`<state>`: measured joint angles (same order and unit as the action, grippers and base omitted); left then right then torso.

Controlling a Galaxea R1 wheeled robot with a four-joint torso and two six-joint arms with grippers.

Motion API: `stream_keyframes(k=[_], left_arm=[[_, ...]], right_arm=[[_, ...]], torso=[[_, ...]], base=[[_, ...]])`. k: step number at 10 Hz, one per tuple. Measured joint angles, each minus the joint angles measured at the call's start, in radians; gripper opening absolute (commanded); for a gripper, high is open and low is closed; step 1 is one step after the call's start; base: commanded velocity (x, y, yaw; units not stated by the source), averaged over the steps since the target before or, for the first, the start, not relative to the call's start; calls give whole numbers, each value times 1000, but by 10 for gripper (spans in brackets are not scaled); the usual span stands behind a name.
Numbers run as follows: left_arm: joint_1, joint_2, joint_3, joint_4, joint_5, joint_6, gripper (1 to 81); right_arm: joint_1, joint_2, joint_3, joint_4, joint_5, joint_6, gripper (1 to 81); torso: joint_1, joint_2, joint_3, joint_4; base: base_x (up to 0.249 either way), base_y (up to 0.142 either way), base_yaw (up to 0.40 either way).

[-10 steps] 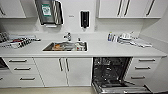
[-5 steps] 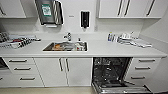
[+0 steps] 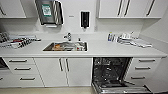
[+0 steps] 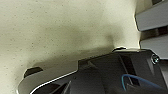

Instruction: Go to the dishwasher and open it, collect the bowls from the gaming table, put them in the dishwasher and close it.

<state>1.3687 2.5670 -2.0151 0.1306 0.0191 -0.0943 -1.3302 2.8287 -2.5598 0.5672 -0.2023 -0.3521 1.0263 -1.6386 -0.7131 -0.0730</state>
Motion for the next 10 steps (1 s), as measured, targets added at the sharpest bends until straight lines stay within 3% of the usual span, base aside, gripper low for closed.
stream_keyframes(k=[4,10], left_arm=[[44,97,-168,0,-60,1,811],[61,128,-179,0,-87,1,811]], right_arm=[[-47,61,-61,0,52,-48,811],[-79,90,-66,0,70,-58,811]], torso=[[-15,21,0,0],[-146,226,0,0]], base=[[0,0,0],[0,0,0]])
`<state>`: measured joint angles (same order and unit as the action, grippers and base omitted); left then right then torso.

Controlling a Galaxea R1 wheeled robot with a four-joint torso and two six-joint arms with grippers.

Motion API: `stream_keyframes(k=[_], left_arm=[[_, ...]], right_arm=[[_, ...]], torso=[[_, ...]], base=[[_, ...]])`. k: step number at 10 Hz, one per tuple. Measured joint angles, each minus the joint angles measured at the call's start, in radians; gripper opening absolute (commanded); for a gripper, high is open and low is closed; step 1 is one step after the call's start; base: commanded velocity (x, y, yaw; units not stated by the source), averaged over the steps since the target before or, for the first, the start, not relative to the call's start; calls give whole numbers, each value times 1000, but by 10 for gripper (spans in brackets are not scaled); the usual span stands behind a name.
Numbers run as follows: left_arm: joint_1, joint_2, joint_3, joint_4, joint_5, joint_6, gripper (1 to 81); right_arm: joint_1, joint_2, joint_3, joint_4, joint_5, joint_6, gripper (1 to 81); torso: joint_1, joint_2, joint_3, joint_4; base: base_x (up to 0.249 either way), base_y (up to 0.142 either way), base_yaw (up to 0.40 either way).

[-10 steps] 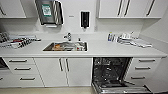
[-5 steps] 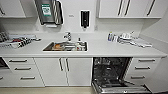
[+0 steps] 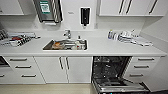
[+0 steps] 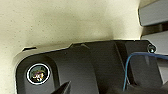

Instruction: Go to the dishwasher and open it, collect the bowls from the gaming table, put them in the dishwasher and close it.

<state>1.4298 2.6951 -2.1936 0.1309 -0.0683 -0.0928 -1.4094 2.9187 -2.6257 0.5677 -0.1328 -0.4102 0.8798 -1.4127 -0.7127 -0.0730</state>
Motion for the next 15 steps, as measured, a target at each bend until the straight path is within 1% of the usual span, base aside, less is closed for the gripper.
stream_keyframes(k=[2,5,9,10,11,15], left_arm=[[2,16,-14,0,0,3,811],[2,39,-73,0,-3,3,811],[3,94,-148,0,-5,3,811],[3,107,-173,0,-5,3,811],[3,114,-187,0,-5,3,811],[20,114,-190,0,-3,7,811]], right_arm=[[2,7,-1,0,3,0,811],[2,18,-1,0,12,-8,811],[2,30,-2,1,29,-12,811],[2,36,-2,1,38,-12,811],[2,43,-2,1,47,-12,811],[-9,42,-3,1,53,-13,811]], torso=[[-44,69,0,0],[-112,174,0,0],[-196,306,4,0],[-214,333,22,0],[-232,361,49,0],[-319,493,178,0]], base=[[0,0,0],[0,0,0],[0,0,0],[0,0,0],[0,0,0],[0,0,0]])
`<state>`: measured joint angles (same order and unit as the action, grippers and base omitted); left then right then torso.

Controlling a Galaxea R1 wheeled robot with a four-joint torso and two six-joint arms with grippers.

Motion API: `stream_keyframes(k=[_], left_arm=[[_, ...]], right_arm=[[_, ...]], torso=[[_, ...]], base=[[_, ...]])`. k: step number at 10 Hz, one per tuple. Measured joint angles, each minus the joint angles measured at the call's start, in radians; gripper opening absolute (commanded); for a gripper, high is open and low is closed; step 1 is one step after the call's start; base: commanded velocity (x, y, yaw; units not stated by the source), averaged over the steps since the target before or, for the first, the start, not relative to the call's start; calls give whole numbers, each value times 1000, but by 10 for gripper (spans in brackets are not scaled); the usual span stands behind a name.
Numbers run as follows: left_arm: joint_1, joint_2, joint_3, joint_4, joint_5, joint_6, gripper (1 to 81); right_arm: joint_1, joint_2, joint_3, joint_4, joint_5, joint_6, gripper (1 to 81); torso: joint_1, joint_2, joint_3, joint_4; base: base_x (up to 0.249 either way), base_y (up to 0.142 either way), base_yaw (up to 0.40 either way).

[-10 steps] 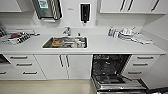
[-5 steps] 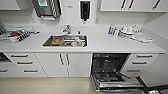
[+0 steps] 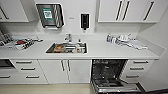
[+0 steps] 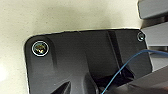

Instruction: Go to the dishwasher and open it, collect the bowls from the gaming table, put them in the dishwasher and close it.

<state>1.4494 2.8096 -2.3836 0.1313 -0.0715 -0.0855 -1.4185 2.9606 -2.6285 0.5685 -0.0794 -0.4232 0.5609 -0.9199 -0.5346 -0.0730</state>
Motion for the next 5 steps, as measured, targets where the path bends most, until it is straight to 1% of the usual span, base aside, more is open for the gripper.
stream_keyframes(k=[5], left_arm=[[25,6,0,0,1,0,811]], right_arm=[[-14,0,-1,0,-2,-1,811]], torso=[[-111,167,166,0]], base=[[0,0,0]])
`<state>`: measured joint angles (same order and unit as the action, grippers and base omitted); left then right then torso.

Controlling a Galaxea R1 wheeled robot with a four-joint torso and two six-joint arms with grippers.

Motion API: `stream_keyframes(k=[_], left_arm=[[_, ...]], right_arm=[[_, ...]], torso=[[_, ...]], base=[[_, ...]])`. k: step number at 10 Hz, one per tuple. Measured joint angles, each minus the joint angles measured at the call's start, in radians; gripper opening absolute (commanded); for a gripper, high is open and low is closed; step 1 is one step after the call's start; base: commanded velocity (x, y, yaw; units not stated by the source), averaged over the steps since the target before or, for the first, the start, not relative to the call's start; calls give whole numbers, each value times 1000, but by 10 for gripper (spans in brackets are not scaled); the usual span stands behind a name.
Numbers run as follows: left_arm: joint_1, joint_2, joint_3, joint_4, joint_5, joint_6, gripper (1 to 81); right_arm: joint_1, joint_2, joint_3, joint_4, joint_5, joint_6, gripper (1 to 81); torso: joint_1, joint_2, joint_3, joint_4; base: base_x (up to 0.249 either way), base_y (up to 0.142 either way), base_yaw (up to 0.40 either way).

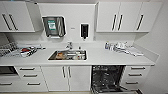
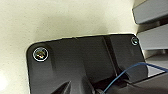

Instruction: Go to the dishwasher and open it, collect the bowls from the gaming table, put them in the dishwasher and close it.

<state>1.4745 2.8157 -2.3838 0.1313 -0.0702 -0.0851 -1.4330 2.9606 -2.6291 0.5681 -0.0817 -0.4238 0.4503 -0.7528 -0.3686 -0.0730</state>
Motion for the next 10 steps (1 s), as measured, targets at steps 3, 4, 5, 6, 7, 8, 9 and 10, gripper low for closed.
stream_keyframes(k=[3,4,5,6,7,8,9,10], left_arm=[[5,2,0,0,3,0,811],[8,2,0,0,3,0,811],[5,2,0,0,2,0,811],[5,2,0,0,3,0,811],[5,2,0,0,2,0,811],[5,2,0,0,2,0,811],[5,2,0,0,2,0,811],[5,2,0,0,3,0,811]], right_arm=[[-3,0,0,0,-3,-1,811],[-5,0,0,0,-6,-1,811],[-2,1,0,0,-3,-2,811],[-3,2,0,0,-4,-2,811],[-3,3,0,0,-5,-2,811],[-1,2,0,0,-4,-2,811],[-2,3,0,0,-4,-2,811],[-2,3,0,0,-5,-2,811]], torso=[[-55,81,59,0],[-74,111,66,0],[-96,145,67,0],[-119,179,68,0],[-141,214,68,0],[-164,248,68,0],[-185,282,68,0],[-205,313,72,0]], base=[[0,0,0],[0,0,0],[0,0,0],[0,0,0],[0,0,0],[0,0,0],[0,0,0],[0,0,0]])
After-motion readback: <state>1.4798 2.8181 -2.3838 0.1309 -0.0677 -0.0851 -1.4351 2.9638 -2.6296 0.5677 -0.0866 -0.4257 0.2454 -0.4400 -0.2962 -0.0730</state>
